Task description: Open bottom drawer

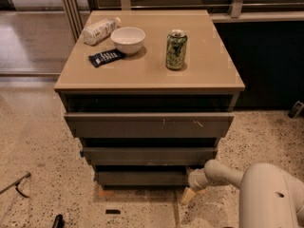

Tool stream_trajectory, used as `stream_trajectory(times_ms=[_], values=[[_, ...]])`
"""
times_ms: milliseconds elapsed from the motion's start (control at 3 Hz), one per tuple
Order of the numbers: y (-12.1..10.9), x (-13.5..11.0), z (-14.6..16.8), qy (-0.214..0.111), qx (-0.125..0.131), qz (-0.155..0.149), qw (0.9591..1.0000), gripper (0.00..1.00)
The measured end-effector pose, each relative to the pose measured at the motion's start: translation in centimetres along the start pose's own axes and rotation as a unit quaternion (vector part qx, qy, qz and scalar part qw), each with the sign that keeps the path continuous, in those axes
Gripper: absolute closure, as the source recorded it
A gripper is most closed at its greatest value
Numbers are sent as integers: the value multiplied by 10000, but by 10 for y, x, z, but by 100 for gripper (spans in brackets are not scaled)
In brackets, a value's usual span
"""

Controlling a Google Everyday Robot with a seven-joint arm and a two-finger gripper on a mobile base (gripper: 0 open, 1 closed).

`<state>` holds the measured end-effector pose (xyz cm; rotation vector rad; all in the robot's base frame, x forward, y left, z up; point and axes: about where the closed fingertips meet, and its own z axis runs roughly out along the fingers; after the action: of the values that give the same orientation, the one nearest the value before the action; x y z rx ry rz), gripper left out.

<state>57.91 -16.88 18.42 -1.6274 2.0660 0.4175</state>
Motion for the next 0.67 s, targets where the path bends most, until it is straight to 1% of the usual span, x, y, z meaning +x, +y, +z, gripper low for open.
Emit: stream_trajectory(times_ms=[333, 667], values=[[-3, 4, 4, 29, -25, 61, 10000, 0], [-1, 3, 10, 185, -265, 121, 9994, 0]])
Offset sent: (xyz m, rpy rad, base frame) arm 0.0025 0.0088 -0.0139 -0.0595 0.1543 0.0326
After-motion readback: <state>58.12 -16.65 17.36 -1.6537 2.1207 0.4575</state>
